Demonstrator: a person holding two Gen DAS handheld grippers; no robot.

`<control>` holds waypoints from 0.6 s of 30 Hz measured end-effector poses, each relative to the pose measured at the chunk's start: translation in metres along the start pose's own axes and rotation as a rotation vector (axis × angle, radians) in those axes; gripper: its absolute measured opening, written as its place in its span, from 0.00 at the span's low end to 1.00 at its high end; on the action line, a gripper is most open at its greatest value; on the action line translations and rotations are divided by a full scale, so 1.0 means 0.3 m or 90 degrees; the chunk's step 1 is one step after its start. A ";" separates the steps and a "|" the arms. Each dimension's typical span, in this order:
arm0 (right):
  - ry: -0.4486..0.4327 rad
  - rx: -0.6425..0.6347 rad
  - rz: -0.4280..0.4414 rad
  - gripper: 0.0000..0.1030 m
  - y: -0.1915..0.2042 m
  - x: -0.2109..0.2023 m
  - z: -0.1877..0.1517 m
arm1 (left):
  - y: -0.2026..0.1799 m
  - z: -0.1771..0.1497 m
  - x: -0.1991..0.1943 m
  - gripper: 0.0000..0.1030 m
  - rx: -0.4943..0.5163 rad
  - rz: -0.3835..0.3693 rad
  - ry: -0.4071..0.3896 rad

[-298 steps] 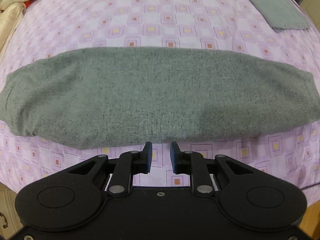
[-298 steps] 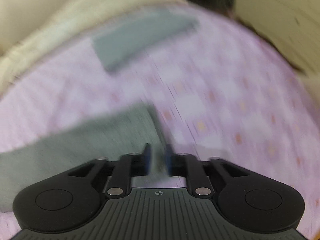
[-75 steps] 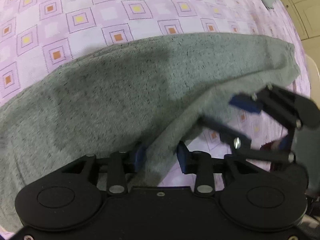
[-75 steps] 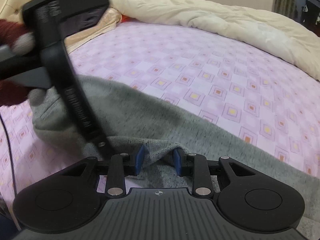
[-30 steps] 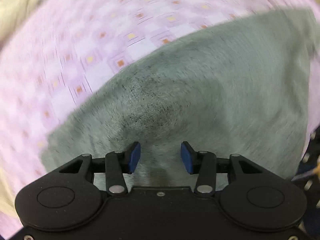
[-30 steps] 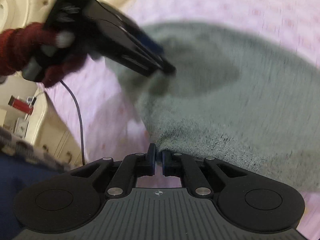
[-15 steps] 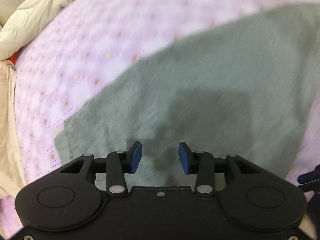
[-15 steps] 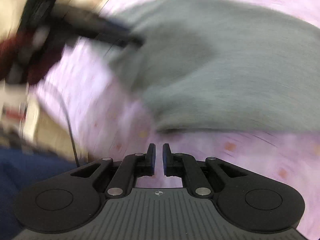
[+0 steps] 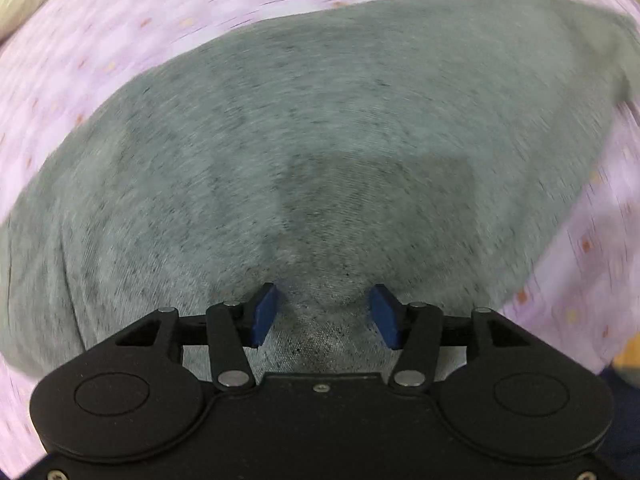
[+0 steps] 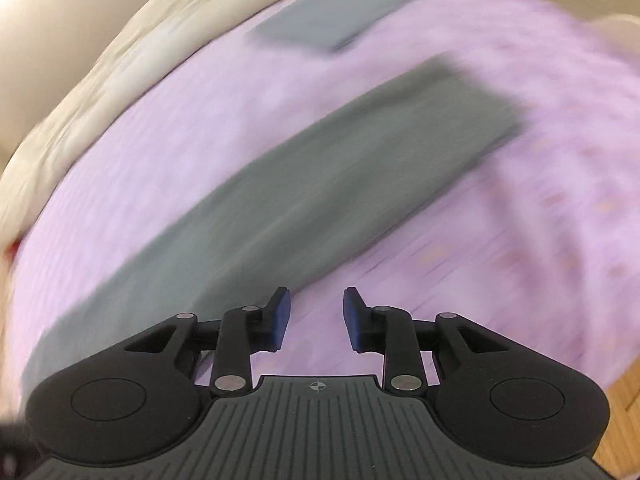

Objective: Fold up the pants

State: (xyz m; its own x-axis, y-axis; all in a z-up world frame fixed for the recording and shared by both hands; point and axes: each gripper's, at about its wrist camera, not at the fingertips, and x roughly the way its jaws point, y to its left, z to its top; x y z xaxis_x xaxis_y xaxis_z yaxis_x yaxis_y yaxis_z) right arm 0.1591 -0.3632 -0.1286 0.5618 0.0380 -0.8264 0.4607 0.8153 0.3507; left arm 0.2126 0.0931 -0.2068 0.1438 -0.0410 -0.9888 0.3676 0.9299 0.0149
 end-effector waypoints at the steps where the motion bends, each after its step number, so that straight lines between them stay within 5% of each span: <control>1: -0.017 0.022 -0.010 0.28 -0.045 0.002 0.032 | -0.003 0.009 0.004 0.58 -0.019 0.009 0.008; 5: -0.055 0.100 -0.016 0.41 -0.231 0.034 0.133 | -0.065 0.038 0.015 0.55 -0.095 0.071 0.036; 10: -0.074 0.204 0.002 0.41 -0.432 0.084 0.228 | -0.128 0.063 0.038 0.51 -0.218 0.119 0.061; 18: -0.036 0.296 0.035 0.42 -0.567 0.238 0.279 | 0.016 -0.023 0.031 0.52 -0.375 0.081 0.081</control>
State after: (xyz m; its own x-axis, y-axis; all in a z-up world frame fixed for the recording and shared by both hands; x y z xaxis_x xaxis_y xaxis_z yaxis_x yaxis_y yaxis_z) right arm 0.1784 -0.5476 -0.2102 0.6242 0.0314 -0.7806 0.6811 0.4676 0.5634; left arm 0.2092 0.0997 -0.2171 0.0289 0.0945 -0.9951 -0.2193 0.9719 0.0859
